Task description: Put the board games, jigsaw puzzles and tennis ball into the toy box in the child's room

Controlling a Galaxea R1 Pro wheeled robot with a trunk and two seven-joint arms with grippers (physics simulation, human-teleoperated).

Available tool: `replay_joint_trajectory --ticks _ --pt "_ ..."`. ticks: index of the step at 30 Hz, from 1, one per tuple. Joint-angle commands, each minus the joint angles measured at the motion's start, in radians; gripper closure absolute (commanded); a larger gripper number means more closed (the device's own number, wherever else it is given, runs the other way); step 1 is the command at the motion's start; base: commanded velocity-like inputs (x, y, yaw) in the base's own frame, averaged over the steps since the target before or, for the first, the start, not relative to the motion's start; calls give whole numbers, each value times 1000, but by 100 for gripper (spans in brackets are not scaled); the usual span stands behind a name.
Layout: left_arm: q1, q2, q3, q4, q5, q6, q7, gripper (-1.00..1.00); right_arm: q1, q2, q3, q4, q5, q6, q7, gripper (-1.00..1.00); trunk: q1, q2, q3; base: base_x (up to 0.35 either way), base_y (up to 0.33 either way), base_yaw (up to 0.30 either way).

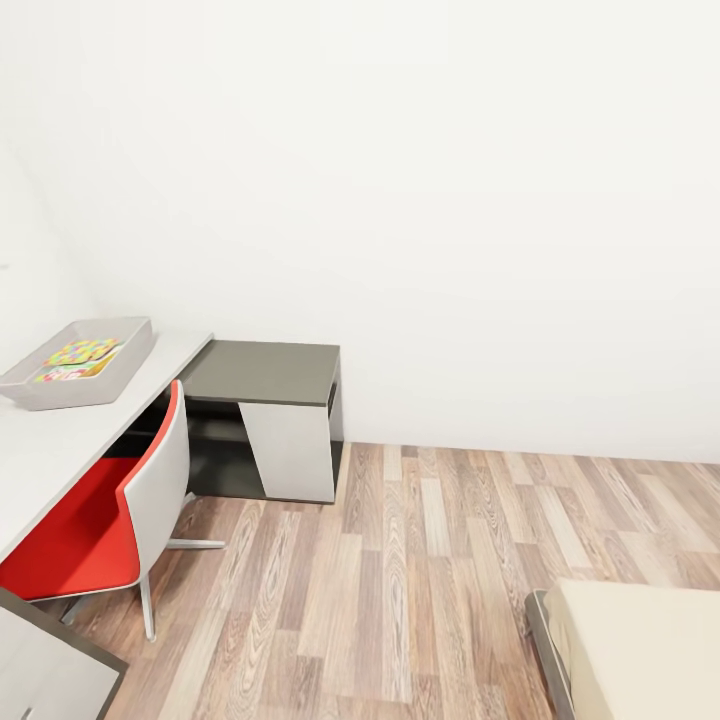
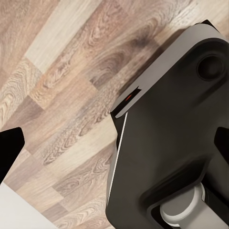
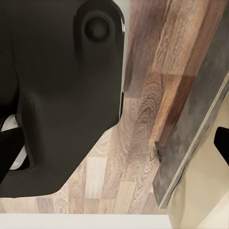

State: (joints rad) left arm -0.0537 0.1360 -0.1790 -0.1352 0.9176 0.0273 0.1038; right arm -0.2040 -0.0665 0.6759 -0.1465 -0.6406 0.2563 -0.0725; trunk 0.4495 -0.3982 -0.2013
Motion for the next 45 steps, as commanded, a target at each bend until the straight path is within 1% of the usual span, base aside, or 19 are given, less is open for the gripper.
replay_joint_trajectory --ticks 1,8,20,30,45 --pt "0 1 -8 -3 7 3 7 -100 0 -2 8 -4 -10 6 -7 -100 1 -2 -2 0 0 0" --pt "0 1 -8 -3 7 3 7 -100 0 -6 8 -4 -9 5 -7 -100 1 -2 -2 0 0 0" --pt "0 1 -8 -3 7 2 7 -100 0 1 8 -4 -10 5 -7 -100 1 -2 -2 0 0 0" --pt "0 1 -8 -3 7 2 7 -100 0 -3 8 -4 -10 5 -7 -100 1 -2 -2 0 0 0" --pt "0 1 -8 -3 7 2 7 -100 0 1 8 -4 -10 5 -6 -100 1 -2 -2 0 0 0"
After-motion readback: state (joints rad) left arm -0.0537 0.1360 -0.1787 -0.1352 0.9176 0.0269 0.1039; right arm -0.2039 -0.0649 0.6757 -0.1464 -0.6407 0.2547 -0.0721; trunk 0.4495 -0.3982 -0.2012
